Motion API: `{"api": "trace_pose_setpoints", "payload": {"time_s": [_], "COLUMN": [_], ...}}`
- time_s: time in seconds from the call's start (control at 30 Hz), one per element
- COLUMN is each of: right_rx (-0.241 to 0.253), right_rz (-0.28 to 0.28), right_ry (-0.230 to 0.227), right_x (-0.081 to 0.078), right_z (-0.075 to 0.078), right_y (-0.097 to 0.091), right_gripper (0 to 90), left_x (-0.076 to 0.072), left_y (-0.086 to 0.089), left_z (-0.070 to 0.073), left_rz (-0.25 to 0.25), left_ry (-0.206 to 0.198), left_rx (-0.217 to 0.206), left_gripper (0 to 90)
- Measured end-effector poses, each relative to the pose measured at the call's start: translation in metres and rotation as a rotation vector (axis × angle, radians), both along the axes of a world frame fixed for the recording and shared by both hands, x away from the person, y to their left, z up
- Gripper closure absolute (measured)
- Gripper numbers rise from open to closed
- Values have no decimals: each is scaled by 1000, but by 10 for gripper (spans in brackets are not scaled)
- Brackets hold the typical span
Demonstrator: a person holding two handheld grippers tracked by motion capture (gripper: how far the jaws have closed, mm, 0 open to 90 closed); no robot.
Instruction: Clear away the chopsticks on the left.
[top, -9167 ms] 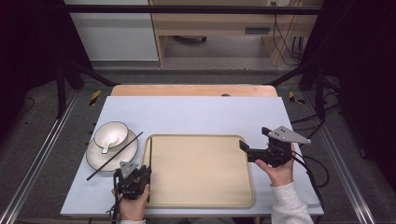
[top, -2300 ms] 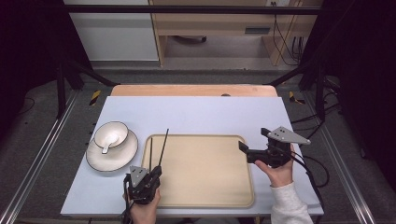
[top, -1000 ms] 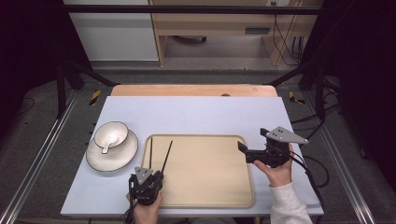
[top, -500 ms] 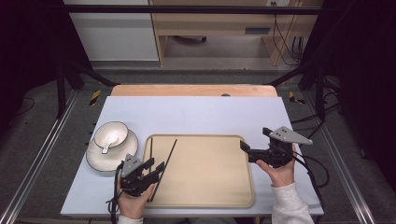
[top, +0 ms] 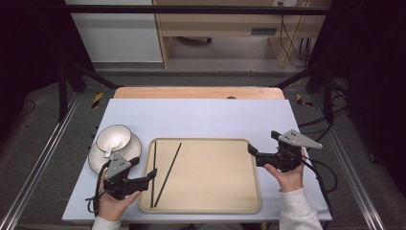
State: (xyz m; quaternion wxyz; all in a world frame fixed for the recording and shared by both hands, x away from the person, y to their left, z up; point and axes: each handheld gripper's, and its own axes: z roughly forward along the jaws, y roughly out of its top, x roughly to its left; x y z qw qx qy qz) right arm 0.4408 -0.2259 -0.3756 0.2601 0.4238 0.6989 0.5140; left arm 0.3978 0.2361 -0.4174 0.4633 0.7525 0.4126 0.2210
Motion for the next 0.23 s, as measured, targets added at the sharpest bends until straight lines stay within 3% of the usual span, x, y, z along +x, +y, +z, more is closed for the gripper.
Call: {"api": "trace_pose_setpoints", "payload": {"time_s": [0.23], "right_rx": [-12], "right_rz": [-6], "right_ry": [9], "right_x": [0], "right_z": [-1], "right_y": [0], "right_gripper": [28], "left_x": [-2], "left_y": [17], "left_z": [-9], "left_rz": [29], "left_ry": [2], "left_rx": [-34], "left_gripper": [203]}}
